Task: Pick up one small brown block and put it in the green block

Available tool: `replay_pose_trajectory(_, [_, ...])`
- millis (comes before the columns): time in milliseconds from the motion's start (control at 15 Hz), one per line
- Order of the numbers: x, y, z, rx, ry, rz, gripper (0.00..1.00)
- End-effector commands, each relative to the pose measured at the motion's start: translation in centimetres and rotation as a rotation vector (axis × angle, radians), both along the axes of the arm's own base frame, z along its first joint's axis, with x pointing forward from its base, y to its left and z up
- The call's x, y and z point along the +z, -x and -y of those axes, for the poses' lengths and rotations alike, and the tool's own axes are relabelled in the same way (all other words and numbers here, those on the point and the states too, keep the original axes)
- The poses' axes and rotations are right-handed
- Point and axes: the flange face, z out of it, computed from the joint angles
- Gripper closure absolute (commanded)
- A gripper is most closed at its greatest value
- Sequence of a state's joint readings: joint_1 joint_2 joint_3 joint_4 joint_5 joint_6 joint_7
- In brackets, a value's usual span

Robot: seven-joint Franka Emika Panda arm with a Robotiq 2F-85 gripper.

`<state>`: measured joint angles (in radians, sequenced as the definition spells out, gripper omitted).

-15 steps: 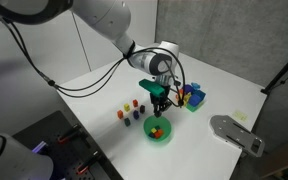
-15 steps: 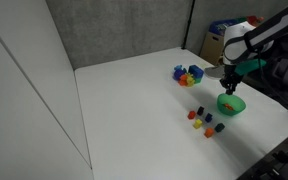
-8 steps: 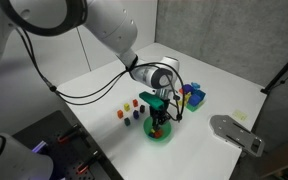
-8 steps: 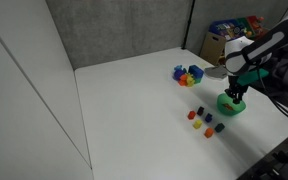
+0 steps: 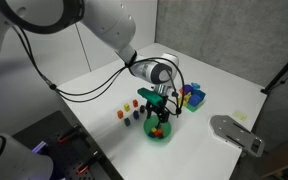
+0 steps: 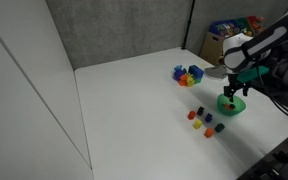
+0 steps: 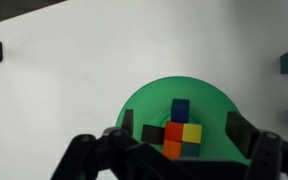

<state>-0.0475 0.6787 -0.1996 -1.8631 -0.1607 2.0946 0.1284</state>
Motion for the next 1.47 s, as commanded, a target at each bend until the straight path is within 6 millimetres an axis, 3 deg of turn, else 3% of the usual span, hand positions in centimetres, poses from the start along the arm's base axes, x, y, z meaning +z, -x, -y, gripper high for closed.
replay_pose_trajectory(0, [4.7, 0.1, -1.6, -0.009, -0.062, -0.040, 0.00])
replay_pose_trajectory(333, [11.8, -0.1, -4.1, -0.011, -0.092, -0.031, 0.00])
replay_pose_trajectory(667, [20.9, -1.2, -5.9, 0.025, -0.134, 0.187, 0.00])
replay_pose_trajectory(933, [26.8, -0.8, -7.6, 0.044, -0.227, 0.337, 0.00])
replay_pose_trajectory(1133, [29.5, 0.4, -8.9, 0.118, -0.243, 0.409, 0.00])
replay_pose_trajectory(1400, [31.6, 2.9, -10.6, 0.234, -0.230, 0.459, 0.00])
